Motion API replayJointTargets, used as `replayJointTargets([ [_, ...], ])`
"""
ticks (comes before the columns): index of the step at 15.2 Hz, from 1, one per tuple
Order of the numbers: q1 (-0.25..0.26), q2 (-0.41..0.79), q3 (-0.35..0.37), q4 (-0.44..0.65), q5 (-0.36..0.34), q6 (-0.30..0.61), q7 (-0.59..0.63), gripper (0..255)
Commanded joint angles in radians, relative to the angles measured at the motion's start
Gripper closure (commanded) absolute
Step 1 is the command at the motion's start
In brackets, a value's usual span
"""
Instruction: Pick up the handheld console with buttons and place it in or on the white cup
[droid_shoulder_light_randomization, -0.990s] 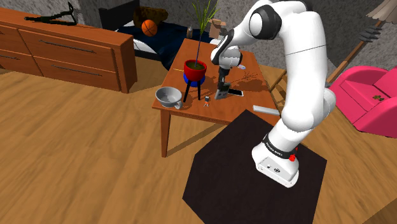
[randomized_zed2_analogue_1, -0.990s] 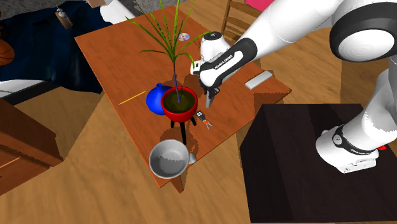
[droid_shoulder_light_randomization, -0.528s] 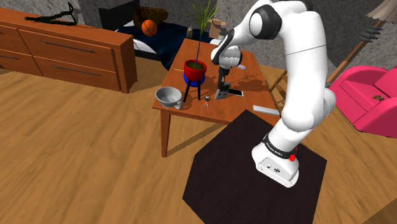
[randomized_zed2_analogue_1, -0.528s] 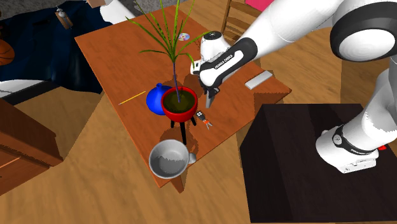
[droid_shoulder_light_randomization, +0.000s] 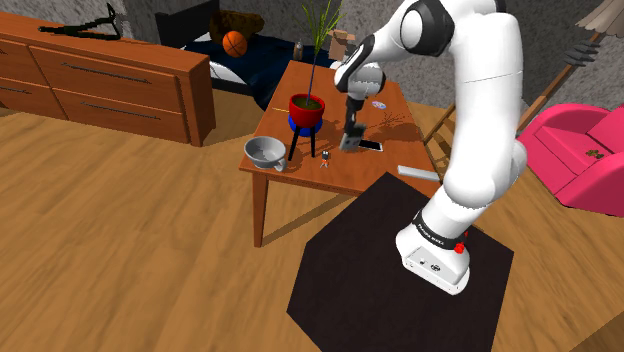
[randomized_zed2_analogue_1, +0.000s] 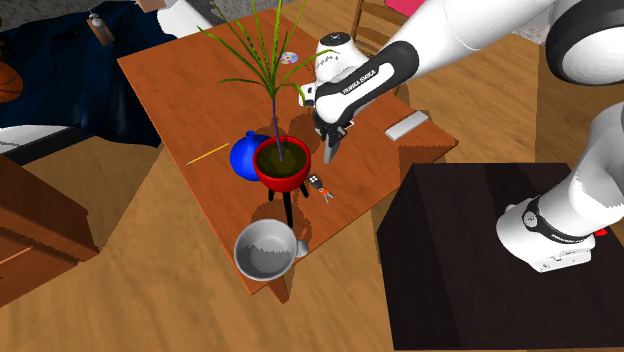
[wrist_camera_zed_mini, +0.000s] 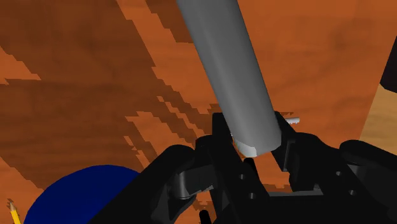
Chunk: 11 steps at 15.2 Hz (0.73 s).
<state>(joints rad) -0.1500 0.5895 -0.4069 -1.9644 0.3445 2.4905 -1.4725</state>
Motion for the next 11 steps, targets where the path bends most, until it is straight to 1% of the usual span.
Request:
replayJointTargets([
  [1,0.008,-0.024,-0.011,-0.007,-0.012,-0.017,0.007,255],
  [11,0.042,-0.125,-0.057,-0.009,-0.072,-0.109,0.044,255],
])
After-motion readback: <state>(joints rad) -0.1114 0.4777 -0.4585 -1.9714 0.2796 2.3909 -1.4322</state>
